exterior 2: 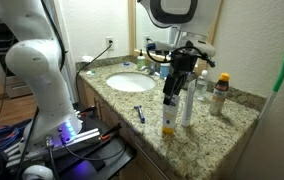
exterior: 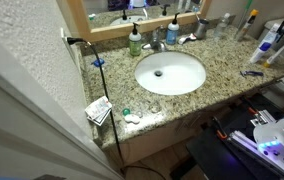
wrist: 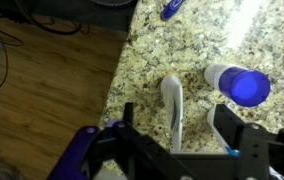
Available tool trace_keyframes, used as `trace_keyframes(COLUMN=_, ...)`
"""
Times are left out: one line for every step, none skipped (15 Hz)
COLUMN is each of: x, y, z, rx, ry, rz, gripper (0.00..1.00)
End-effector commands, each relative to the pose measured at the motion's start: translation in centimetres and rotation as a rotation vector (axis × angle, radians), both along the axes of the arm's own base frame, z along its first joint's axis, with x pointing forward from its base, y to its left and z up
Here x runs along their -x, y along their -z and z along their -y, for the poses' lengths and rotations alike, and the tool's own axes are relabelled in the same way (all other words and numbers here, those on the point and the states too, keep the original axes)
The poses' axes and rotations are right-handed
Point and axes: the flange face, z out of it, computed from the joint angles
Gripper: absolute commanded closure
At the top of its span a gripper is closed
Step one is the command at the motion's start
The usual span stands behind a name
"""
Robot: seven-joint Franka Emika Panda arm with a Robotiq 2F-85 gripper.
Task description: Place the blue and white pump bottle on the right side of the faucet, place the green and white pump bottle on the left side of the faucet, put the toothbrush in the silver cup, place the toothpaste next to the silver cup
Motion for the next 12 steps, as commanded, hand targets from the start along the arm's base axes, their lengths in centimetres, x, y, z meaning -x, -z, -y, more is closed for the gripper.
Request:
trace_keyframes(x=0.27, y=0.13, z=0.4, rx=0.032, ry=-0.002, rz=-0.013, gripper=0.48)
trace_keyframes(x=0.24, y=0.05, z=0.4, rx=0.036, ry=-0.002, rz=-0.014, gripper=0.56)
trace_keyframes(x=0.21, y=0.03, z=0.38, rx=0.039, ry=-0.004, rz=-0.015, gripper=0.62)
trace_keyframes(x=0.17, y=0.0, z=0.35, rx=0.045, ry=-0.006, rz=-0.016, gripper=0.69)
trace_keyframes(x=0.14, y=-0.01, z=0.3, rx=0.044, ry=-0.01, rz=-0.018, gripper=0.76)
trace_keyframes(x=0.06, y=-0.02, z=0.26, rx=0.047, ry=-0.012, rz=-0.013, gripper=0.84)
trace_keyframes(x=0.02, y=-0.04, z=0.23, rx=0.048, ry=-0.014, rz=-0.012, gripper=0.89)
trace_keyframes(x=-0.09, y=-0.12, z=0.14, rx=0.046, ry=-0.017, rz=-0.004, gripper=0.97)
trace_keyframes(x=-0.23, y=-0.2, z=0.03, rx=0.046, ry=-0.022, rz=0.005, gripper=1.0)
trace_keyframes(x=-0.4, y=-0.32, z=-0.09, rx=0.044, ry=-0.028, rz=0.015, gripper=1.0)
trace_keyframes(x=-0.56, y=-0.42, z=-0.19, rx=0.041, ry=-0.031, rz=0.022, gripper=1.0)
trace_keyframes(x=-0.69, y=-0.59, z=-0.31, rx=0.033, ry=-0.038, rz=0.03, gripper=1.0)
